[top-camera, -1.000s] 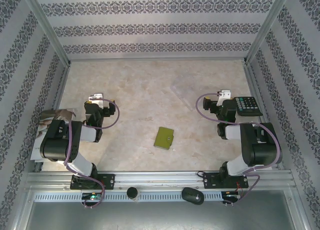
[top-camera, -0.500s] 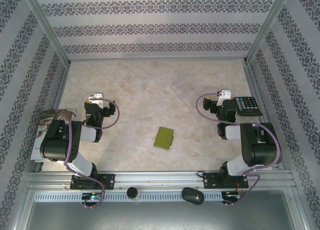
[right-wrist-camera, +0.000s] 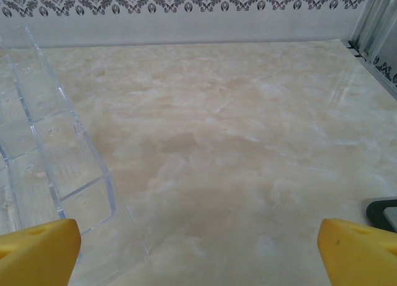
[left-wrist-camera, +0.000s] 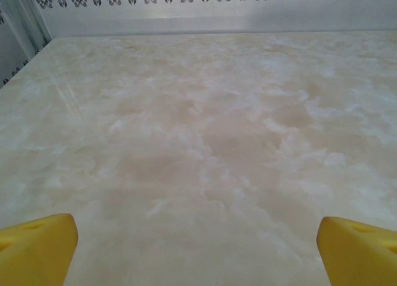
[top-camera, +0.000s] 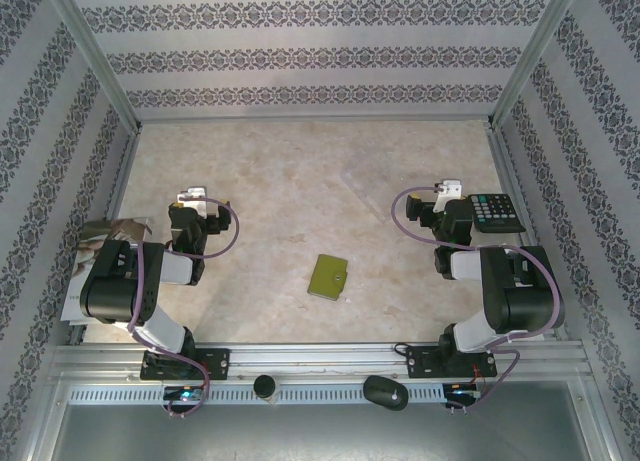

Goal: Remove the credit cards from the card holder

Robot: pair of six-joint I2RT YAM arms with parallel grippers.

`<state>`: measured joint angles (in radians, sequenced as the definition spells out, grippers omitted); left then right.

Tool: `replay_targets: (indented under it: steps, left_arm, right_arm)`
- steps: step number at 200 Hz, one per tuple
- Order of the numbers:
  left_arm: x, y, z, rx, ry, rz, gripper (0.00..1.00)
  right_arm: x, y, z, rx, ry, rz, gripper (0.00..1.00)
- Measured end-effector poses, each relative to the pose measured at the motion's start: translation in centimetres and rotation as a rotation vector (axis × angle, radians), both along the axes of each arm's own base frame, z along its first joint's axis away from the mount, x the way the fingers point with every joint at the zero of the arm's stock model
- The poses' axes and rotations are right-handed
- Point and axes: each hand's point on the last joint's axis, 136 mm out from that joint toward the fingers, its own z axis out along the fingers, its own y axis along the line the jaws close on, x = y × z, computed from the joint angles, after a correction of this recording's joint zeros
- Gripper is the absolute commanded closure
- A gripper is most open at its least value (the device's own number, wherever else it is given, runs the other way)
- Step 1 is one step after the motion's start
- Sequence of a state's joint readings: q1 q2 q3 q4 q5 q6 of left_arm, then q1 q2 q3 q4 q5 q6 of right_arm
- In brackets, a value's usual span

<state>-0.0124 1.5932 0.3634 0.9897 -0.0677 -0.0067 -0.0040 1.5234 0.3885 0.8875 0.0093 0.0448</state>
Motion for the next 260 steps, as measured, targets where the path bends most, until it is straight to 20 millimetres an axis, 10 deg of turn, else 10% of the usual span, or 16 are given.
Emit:
replay_targets:
  steps: [100, 149, 178, 219, 260]
  left_arm:
    - [-0.3, 0.2, 0.3, 0.005, 0.008, 0.013, 0.01]
    - [-0.1, 0.8, 8.7, -0.031, -0.127, 0.103, 0.01]
    - [-0.8, 2.1, 11.3, -0.197, -0.237, 0.223, 0.01]
    - [-1.5, 3.9, 10.7, -0.611, -0.239, 0.319, 0.01]
    - [-0.3, 2.0, 11.3, -0.892, -0.261, 0.187, 0.01]
  right_arm:
    - [-0.3, -0.1, 0.0, 0.003, 0.027, -0.006, 0.02]
    - [0.0, -2.1, 5.8, 0.018, -0.026, -0.133, 0.02]
    - [-0.8, -4.9, 9.5, 0.145, -0.094, -0.346, 0.02]
    - [-1.0, -8.3, 9.6, 0.483, -0.090, -0.458, 0.02]
    - [2.7, -4.6, 8.2, 0.590, 0.098, -0.259, 0.03]
